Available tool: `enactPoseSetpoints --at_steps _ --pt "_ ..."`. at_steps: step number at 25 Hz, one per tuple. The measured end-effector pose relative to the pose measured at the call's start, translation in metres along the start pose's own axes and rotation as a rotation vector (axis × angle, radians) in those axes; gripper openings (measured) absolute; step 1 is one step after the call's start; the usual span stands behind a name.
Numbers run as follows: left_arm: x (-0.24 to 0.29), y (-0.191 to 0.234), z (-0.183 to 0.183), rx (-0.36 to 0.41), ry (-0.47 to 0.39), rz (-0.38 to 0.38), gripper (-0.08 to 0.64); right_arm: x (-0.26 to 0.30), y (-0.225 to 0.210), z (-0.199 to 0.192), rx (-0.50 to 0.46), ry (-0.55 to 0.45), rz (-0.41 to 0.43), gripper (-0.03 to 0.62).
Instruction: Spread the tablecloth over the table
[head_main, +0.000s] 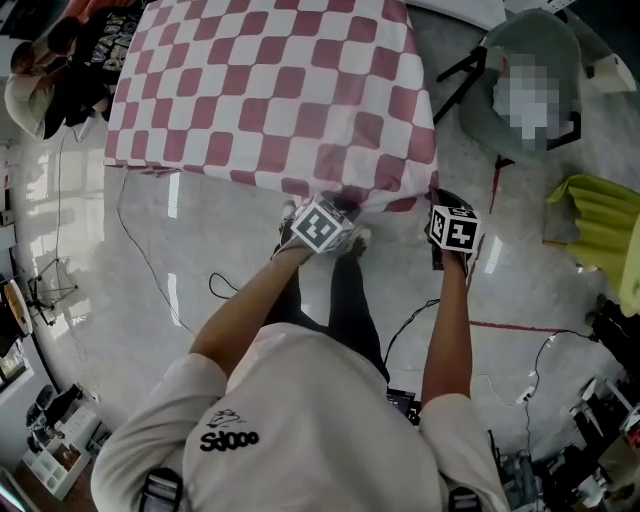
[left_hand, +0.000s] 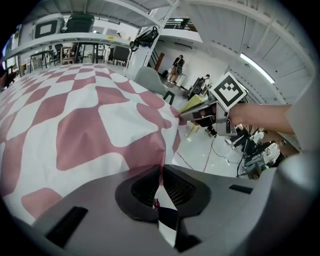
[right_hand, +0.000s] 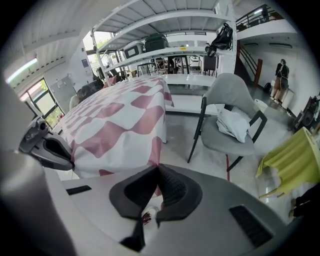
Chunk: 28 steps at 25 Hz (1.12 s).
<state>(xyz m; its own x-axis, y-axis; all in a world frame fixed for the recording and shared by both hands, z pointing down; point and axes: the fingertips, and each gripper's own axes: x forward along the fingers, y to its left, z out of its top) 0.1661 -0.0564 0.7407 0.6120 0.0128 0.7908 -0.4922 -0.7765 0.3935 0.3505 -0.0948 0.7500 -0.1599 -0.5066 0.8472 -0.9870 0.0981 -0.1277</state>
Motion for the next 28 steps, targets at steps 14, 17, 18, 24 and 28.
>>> enactPoseSetpoints --at_steps 14,17,18,24,28 --pt "0.028 0.016 -0.019 -0.126 -0.034 0.036 0.221 0.034 0.065 -0.006 -0.122 -0.018 0.191 0.213" --pt "0.024 0.027 -0.027 -0.127 -0.035 0.041 0.222 0.044 0.092 0.013 -0.189 -0.057 0.242 0.215" --pt "0.021 0.032 -0.032 -0.130 -0.033 0.048 0.222 0.046 0.098 0.017 -0.203 -0.063 0.251 0.215" --pt "-0.018 0.054 -0.053 -0.142 -0.049 0.055 0.119 0.036 0.109 0.046 -0.225 -0.114 0.183 0.131" --pt "-0.054 0.063 -0.051 -0.142 -0.105 0.023 0.032 0.014 0.107 0.078 -0.204 -0.185 0.119 0.056"
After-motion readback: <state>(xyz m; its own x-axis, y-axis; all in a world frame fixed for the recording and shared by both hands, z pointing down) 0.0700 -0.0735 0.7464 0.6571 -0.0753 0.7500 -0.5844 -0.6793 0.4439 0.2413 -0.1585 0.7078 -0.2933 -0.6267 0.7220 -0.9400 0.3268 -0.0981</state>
